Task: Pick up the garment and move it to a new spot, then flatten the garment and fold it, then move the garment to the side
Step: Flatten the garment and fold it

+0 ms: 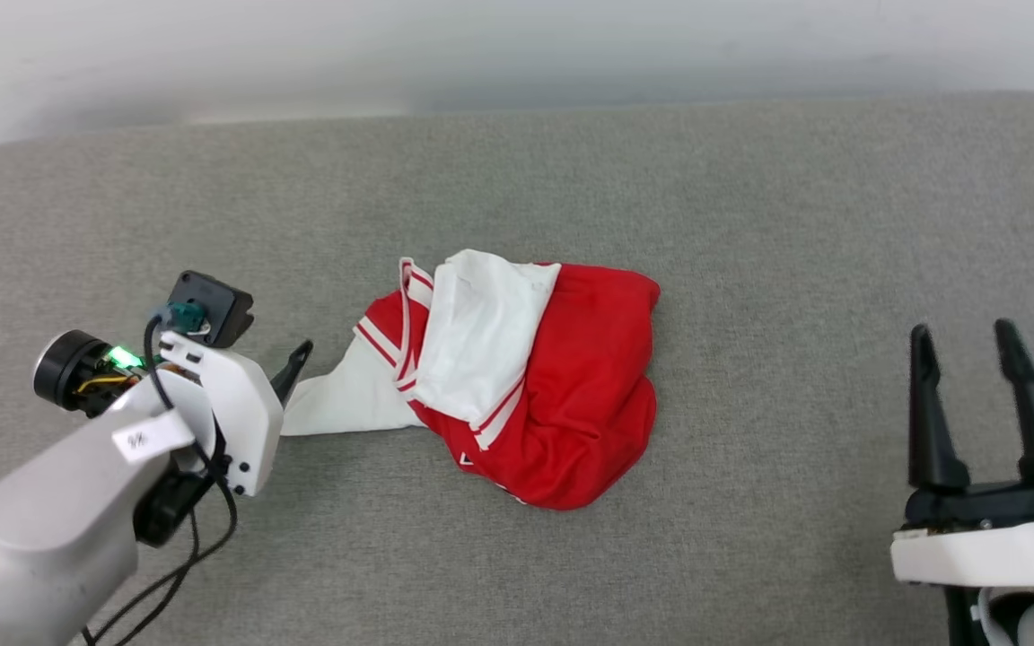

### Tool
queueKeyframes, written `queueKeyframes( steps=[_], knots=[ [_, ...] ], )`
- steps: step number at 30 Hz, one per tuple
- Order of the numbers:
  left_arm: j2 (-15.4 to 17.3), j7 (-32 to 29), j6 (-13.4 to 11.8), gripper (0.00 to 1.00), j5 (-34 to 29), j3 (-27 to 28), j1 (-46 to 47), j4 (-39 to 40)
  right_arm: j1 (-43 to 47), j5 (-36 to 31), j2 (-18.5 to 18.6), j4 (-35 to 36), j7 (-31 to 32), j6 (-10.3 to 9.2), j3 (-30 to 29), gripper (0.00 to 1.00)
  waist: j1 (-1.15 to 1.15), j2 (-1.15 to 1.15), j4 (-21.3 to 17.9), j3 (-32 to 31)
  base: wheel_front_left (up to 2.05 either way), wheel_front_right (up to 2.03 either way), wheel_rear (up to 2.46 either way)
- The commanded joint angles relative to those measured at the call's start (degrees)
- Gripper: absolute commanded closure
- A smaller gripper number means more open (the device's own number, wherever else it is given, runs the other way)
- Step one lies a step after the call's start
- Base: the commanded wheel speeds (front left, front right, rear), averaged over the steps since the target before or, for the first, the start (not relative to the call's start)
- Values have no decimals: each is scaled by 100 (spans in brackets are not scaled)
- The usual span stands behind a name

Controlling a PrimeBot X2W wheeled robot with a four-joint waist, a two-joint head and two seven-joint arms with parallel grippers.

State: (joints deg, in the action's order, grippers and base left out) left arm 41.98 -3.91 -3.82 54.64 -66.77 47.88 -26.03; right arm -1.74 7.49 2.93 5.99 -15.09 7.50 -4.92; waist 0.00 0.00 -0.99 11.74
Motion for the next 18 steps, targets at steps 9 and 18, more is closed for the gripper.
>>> queueKeyframes(
  steps=[9, 18],
  knots=[
    [-286, 1899, -1514, 0, -382, 979, -1021, 724, -781, -557, 231, 536, -11, -2, -138, 0, 0, 0, 270, -370, 0, 0, 0],
    [-1123, 1909, -2379, 0, -2423, 3449, -2871, 2306, -2014, -277, 1420, 138, -12, -2, 665, 0, 0, 0, 418, -347, 0, 0, 0]
  ],
)
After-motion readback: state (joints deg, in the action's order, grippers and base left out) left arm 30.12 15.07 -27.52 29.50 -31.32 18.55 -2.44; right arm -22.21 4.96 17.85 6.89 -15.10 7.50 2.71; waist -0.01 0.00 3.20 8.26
